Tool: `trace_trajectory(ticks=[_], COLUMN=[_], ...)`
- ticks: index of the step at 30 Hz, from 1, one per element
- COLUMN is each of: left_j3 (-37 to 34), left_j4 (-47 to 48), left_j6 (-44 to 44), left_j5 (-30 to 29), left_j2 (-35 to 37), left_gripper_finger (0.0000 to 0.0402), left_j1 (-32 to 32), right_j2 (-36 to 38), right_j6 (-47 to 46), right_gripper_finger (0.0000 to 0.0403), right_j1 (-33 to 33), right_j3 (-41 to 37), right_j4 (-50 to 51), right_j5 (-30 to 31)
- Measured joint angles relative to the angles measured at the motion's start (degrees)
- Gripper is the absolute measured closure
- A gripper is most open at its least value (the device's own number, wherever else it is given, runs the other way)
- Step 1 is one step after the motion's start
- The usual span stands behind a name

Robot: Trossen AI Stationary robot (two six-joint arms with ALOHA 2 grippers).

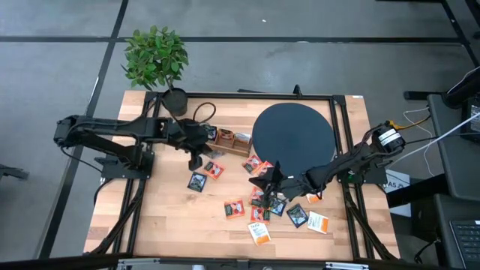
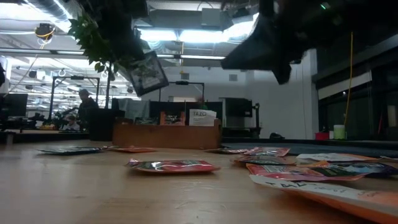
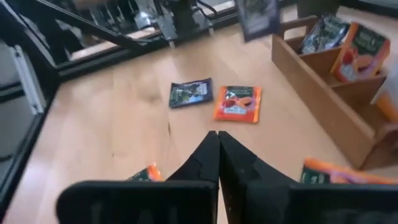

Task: Pick & Place Tea
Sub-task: Put the dark blue tea bag into the left section of the wooden organizer

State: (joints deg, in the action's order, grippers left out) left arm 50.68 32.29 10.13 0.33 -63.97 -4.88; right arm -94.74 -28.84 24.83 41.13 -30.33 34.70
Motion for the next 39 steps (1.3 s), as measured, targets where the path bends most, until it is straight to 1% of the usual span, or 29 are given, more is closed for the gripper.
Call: trace_trajectory(ticks=[2, 5, 9, 13, 17, 19, 27, 33, 39], left_j3=[1.0, 1.9, 2.2, 2.2, 2.3, 3.0, 9.6, 10.9, 10.9], left_j4=[3.1, 4.3, 5.6, 5.8, 5.8, 6.7, 14.7, 15.5, 14.5], left_j6=[-3.1, -10.1, -18.0, -21.2, -25.3, -26.8, -32.2, -38.4, -41.6], left_j5=[-0.5, -0.5, -0.4, 0.2, 3.9, 4.9, 4.9, 4.4, 5.0], left_j2=[0.0, 0.0, -0.1, -0.1, -0.9, -1.9, -8.3, -13.0, -17.0], left_gripper_finger=[0.04, 0.04, 0.04, 0.04, 0.04, 0.04, 0.04, 0.04, 0.04], left_j1=[-1.3, -3.3, -6.3, -9.5, -12.9, -14.2, -16.3, -19.1, -22.6], right_j2=[0.0, 0.0, 0.0, 0.0, 0.0, 0.0, 0.0, 0.0, 0.0], right_j6=[-1.7, -2.2, -2.2, -2.3, -2.5, -2.4, -2.4, -2.4, -2.2], right_gripper_finger=[0.0394, 0.039, 0.0395, 0.0398, 0.0388, 0.0386, 0.0398, 0.0383, 0.0392], right_j1=[0.3, 0.8, 0.9, 0.9, 0.9, 0.9, 0.9, 0.9, 0.9], right_j3=[-2.6, -5.8, -7.2, -7.5, -7.5, -7.5, -7.5, -7.5, -7.5], right_j4=[-4.3, -9.8, -11.2, -11.5, -12.5, -12.3, -12.3, -12.2, -11.8], right_j5=[0.0, 0.0, 0.1, 0.1, 0.2, 0.1, 0.2, 0.2, 0.1])
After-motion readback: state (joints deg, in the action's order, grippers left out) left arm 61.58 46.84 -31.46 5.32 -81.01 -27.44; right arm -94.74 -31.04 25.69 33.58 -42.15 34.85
